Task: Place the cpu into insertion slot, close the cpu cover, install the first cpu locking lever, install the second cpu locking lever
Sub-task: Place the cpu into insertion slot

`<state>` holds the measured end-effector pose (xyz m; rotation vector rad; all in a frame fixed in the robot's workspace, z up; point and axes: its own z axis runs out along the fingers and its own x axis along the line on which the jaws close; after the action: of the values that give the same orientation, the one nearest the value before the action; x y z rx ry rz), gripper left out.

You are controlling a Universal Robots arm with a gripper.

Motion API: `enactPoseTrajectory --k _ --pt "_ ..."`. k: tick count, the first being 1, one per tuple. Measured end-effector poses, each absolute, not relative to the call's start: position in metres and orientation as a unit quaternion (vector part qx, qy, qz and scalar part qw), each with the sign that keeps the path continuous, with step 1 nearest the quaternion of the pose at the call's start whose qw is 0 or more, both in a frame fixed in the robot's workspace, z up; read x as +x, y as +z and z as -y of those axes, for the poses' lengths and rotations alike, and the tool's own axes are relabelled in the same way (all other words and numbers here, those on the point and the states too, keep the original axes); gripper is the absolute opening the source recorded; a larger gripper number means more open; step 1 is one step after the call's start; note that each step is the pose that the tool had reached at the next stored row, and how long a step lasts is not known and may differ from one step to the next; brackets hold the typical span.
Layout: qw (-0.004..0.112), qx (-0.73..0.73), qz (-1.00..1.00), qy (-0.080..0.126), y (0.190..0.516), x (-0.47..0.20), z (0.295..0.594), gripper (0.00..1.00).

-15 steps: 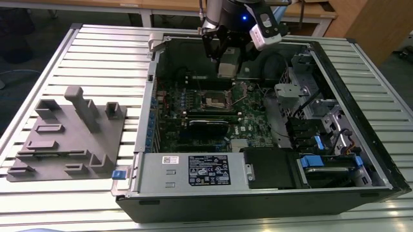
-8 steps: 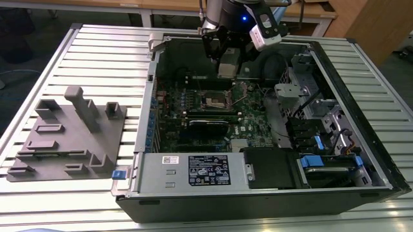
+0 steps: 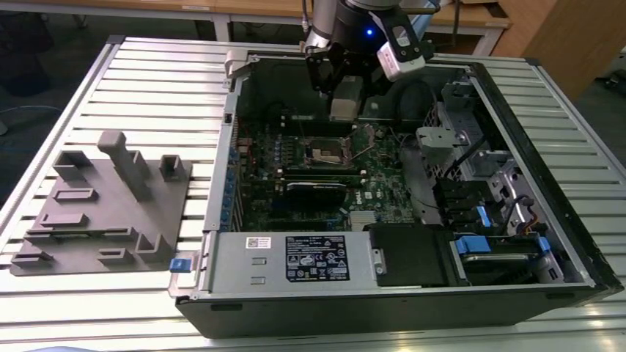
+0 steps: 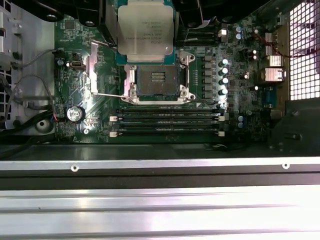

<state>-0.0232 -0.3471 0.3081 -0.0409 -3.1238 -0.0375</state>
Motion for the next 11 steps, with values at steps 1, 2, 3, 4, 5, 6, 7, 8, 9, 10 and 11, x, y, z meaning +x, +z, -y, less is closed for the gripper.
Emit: enactPoseTrajectory --k 1,2,3,4,5,6,7,8,9,10,11 --pt "0.009 -0.013 1.000 -0.012 0.3074 -0.0232 0.3471 0.54" --pt "0.009 -0.013 1.000 -0.012 0.3068 -0.0232 0.3471 0.54" --pt "0.009 -0.013 1.000 -0.012 0.3066 -0.0233 0.3471 0.54" --pt "0.009 -0.013 1.000 -0.012 0.3067 -0.0233 0.3471 0.54" --pt "0.009 -0.013 1.000 -0.012 0.3067 -0.0233 0.3471 0.54" --pt "0.009 -0.013 1.000 -0.012 0.3066 -0.0233 0.3471 0.54" --pt "0.009 -0.013 1.000 -0.012 0.3065 -0.0232 0.3471 0.54" --pt "0.009 -0.013 1.000 -0.012 0.3065 -0.0232 0.3471 0.54" --pt "0.009 -0.013 1.000 -0.012 0.3065 -0.0233 0.3471 0.54" --pt "0.009 -0.013 1.000 -0.012 0.3065 -0.0232 0.3471 0.54" --pt "0.009 -0.013 1.000 -0.012 0.3062 -0.0232 0.3471 0.54"
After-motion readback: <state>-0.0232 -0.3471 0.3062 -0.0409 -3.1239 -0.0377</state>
